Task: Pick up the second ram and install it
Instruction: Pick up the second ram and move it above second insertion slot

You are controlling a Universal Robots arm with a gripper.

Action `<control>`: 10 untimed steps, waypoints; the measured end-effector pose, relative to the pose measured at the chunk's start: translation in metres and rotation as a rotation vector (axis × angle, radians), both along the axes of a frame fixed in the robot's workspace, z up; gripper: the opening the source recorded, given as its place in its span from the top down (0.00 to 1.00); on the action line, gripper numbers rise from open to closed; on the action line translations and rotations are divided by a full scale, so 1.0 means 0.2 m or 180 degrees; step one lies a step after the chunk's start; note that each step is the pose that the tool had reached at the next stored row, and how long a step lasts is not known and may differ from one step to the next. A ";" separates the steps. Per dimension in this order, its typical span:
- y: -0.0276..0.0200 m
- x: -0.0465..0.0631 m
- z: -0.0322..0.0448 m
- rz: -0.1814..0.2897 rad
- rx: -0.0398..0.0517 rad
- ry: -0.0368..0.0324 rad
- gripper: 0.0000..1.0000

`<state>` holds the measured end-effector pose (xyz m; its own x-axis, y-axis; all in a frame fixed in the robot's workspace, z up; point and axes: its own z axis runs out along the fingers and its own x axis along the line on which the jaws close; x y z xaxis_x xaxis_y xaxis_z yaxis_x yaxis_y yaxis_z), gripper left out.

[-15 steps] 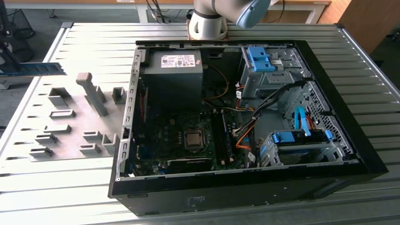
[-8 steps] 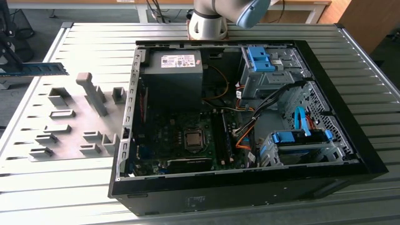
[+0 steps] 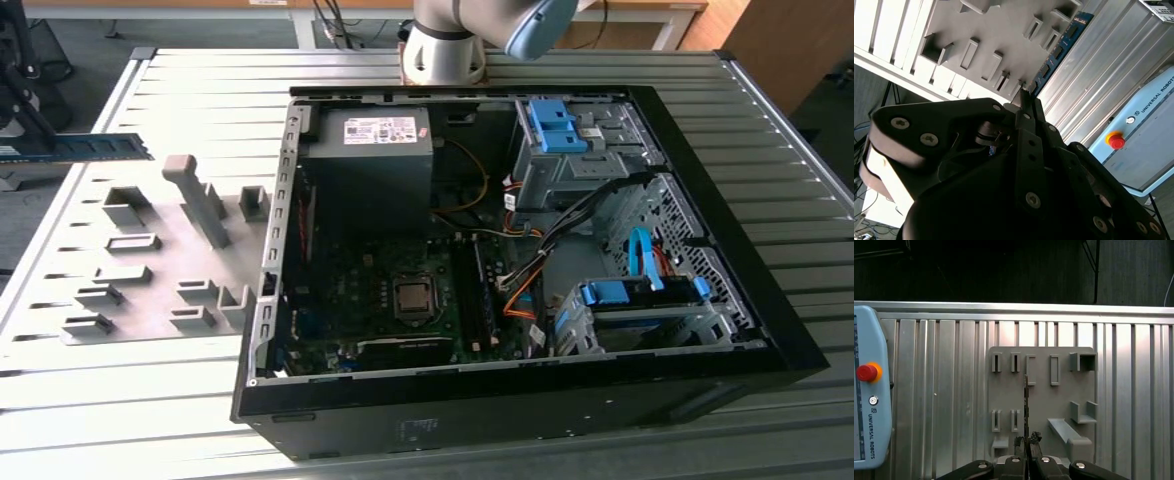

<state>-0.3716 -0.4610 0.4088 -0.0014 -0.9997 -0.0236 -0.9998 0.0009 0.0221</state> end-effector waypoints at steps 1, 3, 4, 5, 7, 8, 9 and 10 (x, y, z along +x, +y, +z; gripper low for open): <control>0.000 0.00 0.000 0.0000 0.0000 0.0000 0.86; 0.000 0.01 0.000 0.0000 0.0000 0.0000 0.86; 0.000 0.01 0.000 0.0000 0.0000 0.0000 0.86; 0.000 0.02 0.000 0.0000 0.0000 0.0000 0.86; 0.000 0.03 0.000 0.0000 0.0000 0.0000 0.86; 0.000 0.03 0.000 0.0000 0.0000 0.0000 0.86; 0.000 0.03 0.000 0.0000 0.0000 0.0000 0.86; 0.000 0.04 0.000 0.0000 0.0000 0.0000 0.86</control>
<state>-0.3641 -0.4610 0.4088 -0.0014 -0.9997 -0.0236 -0.9998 0.0009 0.0221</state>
